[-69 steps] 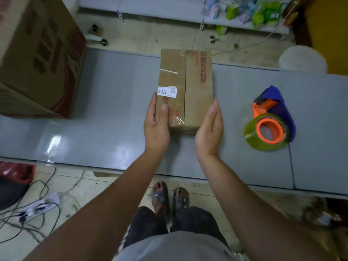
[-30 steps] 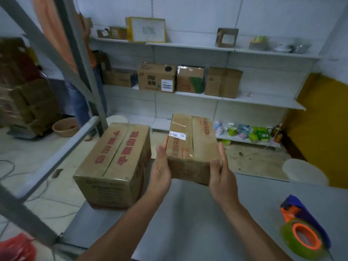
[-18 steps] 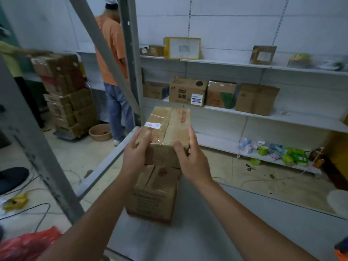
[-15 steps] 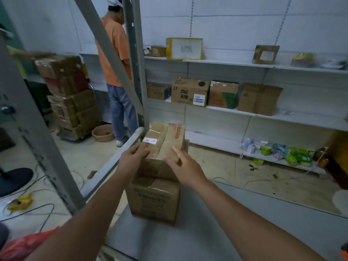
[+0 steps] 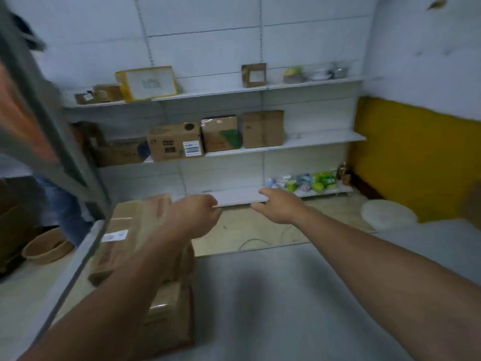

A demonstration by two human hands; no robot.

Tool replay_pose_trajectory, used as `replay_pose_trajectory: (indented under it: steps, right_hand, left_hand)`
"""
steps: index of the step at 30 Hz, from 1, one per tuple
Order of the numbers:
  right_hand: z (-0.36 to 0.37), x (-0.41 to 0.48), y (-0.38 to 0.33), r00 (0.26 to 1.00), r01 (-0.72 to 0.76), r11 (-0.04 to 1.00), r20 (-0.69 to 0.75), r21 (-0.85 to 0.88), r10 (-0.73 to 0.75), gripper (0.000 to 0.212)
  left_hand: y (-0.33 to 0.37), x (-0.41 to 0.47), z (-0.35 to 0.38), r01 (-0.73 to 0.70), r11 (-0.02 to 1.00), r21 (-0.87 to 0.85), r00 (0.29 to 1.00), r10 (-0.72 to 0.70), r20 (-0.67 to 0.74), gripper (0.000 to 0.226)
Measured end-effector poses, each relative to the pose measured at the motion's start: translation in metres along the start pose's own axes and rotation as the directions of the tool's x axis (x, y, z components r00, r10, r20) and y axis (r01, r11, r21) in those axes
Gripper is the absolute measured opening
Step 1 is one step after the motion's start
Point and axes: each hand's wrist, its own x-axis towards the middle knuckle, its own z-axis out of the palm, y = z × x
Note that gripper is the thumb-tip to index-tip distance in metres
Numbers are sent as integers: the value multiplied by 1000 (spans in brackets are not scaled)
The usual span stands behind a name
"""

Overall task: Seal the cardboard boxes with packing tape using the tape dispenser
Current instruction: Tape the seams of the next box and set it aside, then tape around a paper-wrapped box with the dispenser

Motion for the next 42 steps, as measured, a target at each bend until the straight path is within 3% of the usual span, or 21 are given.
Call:
replay_pose_trajectory:
  steps: [3, 7, 11, 15, 20, 22, 26, 32, 34, 37, 42]
  right_hand:
    - [-53, -23, 94, 971, -225, 974, -83, -21, 222, 62]
    - [-113, -85, 215, 851, -491, 869, -179, 59, 493, 64]
    - [-147, -147, 330, 737, -618, 779, -268, 103, 620, 63]
    - [-178, -172, 440, 683, -635, 742, -293, 216, 669, 56]
    - [-211, -165, 563, 605, -649, 653, -256, 390, 754, 50]
    - [-218, -162, 602, 557, -639, 580, -216, 505, 802, 54]
    - [-229, -146, 671, 489, -607, 447, -135, 657, 862, 55]
    - [-222, -126, 721, 485, -569, 358, -50, 740, 873, 57]
    - [-219, -122, 729, 510, -534, 340, -26, 774, 860, 57]
    - [-217, -116, 738, 539, -479, 312, -5, 821, 842, 59]
    - [-213, -105, 733, 564, -440, 352, -51, 826, 824, 54]
  left_hand:
    - [80, 32, 21, -180, 982, 51, 974, 171, 150, 36]
    - [202, 61, 57, -408, 911, 52, 893, 387, 229, 36]
    - [324, 71, 93, -574, 818, -23, 780, 555, 289, 41]
    - [435, 92, 136, -587, 789, -184, 699, 608, 376, 46]
    - [557, 116, 195, -350, 823, -447, 714, 543, 442, 50]
    - [601, 126, 215, -273, 825, -494, 683, 528, 505, 57]
    - [680, 139, 238, -4, 746, -666, 675, 494, 549, 51]
    - [743, 149, 271, 274, 594, -756, 746, 364, 557, 47]
    - [751, 155, 283, 335, 514, -790, 777, 323, 540, 60]
    - [757, 164, 299, 387, 423, -819, 796, 295, 528, 74]
    - [752, 174, 310, 405, 354, -843, 819, 268, 506, 60]
